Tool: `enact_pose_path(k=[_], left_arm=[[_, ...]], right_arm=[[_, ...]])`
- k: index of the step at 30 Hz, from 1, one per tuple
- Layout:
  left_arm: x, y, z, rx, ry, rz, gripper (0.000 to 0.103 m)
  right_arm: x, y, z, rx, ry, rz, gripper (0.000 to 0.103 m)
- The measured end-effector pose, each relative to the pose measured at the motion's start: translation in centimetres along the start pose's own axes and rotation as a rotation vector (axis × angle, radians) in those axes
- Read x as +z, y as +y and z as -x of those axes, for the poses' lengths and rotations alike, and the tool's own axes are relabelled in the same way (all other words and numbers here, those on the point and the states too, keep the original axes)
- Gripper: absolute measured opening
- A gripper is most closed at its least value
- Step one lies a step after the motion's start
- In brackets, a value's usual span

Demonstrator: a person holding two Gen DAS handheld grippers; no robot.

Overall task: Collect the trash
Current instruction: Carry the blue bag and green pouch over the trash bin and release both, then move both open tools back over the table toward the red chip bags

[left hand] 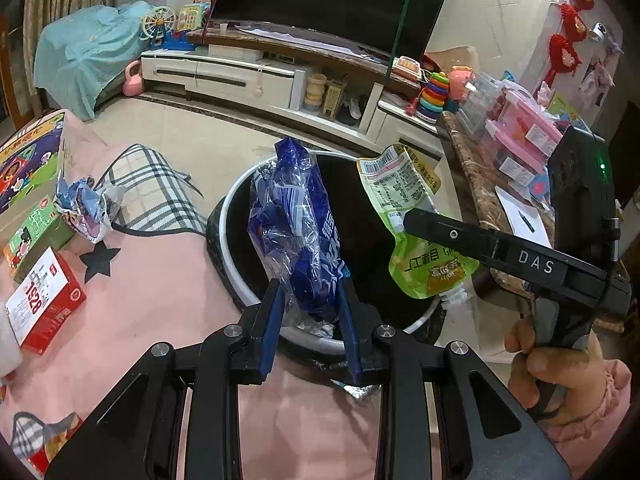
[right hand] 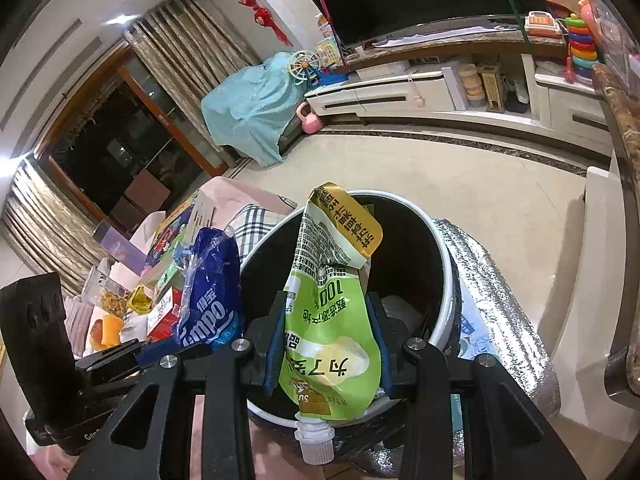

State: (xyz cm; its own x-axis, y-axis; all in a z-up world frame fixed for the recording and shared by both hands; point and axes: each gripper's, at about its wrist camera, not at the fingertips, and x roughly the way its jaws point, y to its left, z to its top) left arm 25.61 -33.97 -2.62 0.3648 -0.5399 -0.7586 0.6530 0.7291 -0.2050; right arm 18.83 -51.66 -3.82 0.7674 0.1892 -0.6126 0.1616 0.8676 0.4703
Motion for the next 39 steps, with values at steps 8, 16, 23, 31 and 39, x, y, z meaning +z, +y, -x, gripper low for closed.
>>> enact_pose_path(k=[8,16,23,31,39], left_arm=[[0.3,-0.2,-0.6,0.005,0.011,0.001,0.033],[0.2,0.2,0.3,0.010,-0.009,0.028,0.058],[-2.4,1.7,3.1,0.016,-0.057,0.087,0.061],[-7.6,3.3,7.1,0.009,-0.107,0.159,0.062],[-13.4,5.7,10.8,0.055,-0.126,0.197,0.063]], right_arm=[[0.5,-0.4,-0.5,-0.008,0.016,-0.015,0.039],[0.7,-0.8,-0.2,-0.023,0.008,-0.050,0.054],[-0.1,0.1,1.3,-0.016,-0.026,-0.051,0.065],[-3.2,4.3,2.7,0.034,-0.066,-0.007,0.090],[-7.0,7.5,2.1,0.085,-0.027,0.007,0.090]])
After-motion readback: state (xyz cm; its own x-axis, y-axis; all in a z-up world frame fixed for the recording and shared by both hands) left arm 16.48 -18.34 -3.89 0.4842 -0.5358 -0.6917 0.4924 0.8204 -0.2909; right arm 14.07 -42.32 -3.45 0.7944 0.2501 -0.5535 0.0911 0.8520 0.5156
